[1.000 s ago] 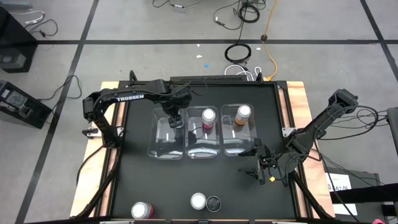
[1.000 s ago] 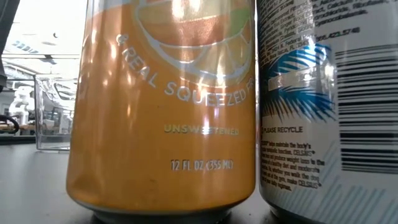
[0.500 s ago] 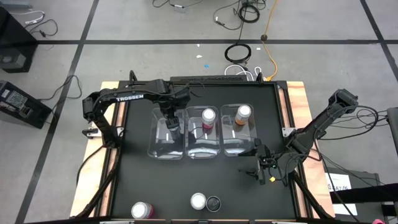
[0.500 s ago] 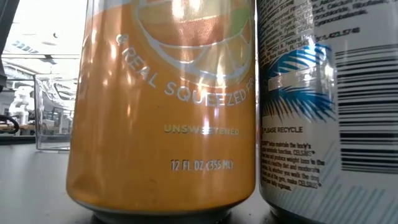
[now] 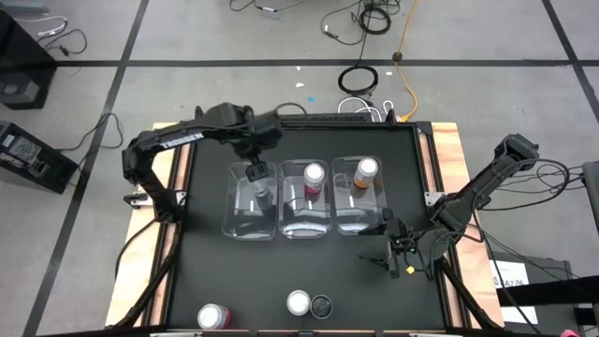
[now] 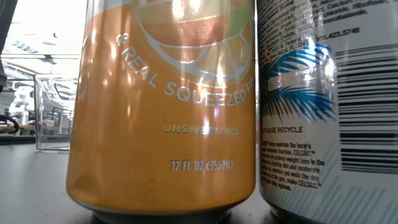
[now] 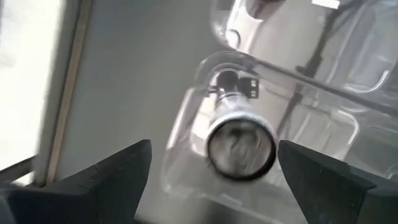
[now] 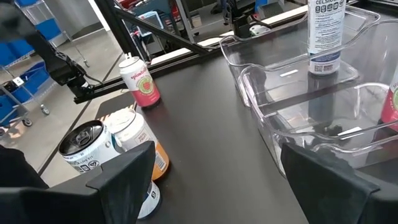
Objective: Sort soda cans
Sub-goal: Put the pink soda can into the center transparent bin
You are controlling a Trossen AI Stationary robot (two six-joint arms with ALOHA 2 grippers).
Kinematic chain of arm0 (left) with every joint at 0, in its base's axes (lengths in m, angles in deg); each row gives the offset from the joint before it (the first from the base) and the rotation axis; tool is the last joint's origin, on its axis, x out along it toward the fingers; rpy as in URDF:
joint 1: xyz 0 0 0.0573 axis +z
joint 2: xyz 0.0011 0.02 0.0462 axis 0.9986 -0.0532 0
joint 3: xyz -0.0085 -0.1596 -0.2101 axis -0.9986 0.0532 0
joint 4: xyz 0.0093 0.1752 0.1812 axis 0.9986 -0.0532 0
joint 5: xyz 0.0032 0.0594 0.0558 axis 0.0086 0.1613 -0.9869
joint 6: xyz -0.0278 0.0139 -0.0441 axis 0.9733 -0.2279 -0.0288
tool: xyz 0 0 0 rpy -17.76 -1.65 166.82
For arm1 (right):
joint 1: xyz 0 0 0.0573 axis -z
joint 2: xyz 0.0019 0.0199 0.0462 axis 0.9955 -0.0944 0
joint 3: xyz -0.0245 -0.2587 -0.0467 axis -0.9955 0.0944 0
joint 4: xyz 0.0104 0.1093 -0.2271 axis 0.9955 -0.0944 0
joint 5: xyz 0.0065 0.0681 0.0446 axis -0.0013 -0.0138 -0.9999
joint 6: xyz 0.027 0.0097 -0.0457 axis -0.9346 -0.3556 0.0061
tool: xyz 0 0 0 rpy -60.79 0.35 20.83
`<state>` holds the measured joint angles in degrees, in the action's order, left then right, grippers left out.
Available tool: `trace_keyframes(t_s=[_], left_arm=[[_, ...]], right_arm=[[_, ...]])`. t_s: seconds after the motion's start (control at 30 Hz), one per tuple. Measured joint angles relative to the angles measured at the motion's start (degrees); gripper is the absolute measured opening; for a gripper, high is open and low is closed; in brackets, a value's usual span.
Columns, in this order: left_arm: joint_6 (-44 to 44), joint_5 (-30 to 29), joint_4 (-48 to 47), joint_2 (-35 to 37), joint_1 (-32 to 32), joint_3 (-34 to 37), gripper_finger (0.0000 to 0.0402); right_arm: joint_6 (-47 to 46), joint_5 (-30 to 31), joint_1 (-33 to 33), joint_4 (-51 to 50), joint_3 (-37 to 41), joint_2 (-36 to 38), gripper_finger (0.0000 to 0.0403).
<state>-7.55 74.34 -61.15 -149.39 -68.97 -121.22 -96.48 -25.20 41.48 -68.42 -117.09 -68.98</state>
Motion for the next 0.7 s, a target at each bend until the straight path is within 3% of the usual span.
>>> trace_keyframes(t_s=[0.2,0.37,0.53,0.7], left_arm=[[6.25,-0.46,-2.77,7.70,-0.34,-2.71,0.0360],[17.53,0.50,-6.03,16.32,-3.69,-1.55,0.0360],[32.41,-0.06,-5.94,24.12,-11.90,2.88,0.0360],[47.75,-4.65,-6.02,27.40,-23.31,9.09,0.0360]], right_arm=[[0.20,-1.36,-0.01,-0.04,0.00,0.00,0.0341],[0.54,-1.36,-0.01,-0.09,0.00,0.00,0.0341],[1.01,-1.36,-0.01,-0.04,0.00,0.00,0.0341],[1.05,-1.36,-0.01,0.00,0.00,0.00,0.0341]])
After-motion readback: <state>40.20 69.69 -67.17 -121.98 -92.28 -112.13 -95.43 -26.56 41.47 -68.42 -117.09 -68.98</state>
